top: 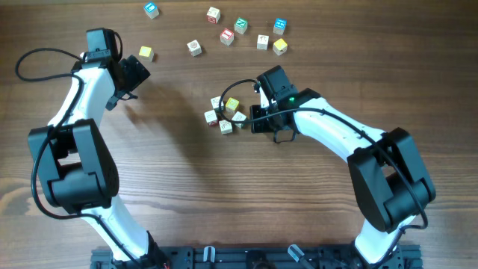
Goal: Form a circle
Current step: 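Raise the right gripper and retract it to the right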
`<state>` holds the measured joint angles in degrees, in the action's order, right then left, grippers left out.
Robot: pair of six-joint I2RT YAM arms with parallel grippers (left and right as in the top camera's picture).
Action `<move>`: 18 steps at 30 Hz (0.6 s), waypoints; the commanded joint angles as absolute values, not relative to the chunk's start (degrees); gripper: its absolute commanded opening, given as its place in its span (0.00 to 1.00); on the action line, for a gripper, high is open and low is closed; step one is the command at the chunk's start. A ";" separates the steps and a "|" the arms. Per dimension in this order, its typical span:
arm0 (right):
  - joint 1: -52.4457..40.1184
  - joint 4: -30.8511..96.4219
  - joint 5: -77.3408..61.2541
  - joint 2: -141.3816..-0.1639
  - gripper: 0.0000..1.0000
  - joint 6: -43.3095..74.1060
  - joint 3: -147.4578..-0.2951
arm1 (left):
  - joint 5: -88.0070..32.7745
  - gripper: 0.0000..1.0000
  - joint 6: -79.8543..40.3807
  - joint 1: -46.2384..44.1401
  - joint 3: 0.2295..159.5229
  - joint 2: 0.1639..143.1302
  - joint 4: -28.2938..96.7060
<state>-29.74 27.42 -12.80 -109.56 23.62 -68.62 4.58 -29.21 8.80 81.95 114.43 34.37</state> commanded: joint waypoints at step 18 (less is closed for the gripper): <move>-29.71 19.86 -15.14 -111.35 0.04 26.98 -66.13 | 4.54 1.00 -28.77 8.86 82.56 113.49 34.33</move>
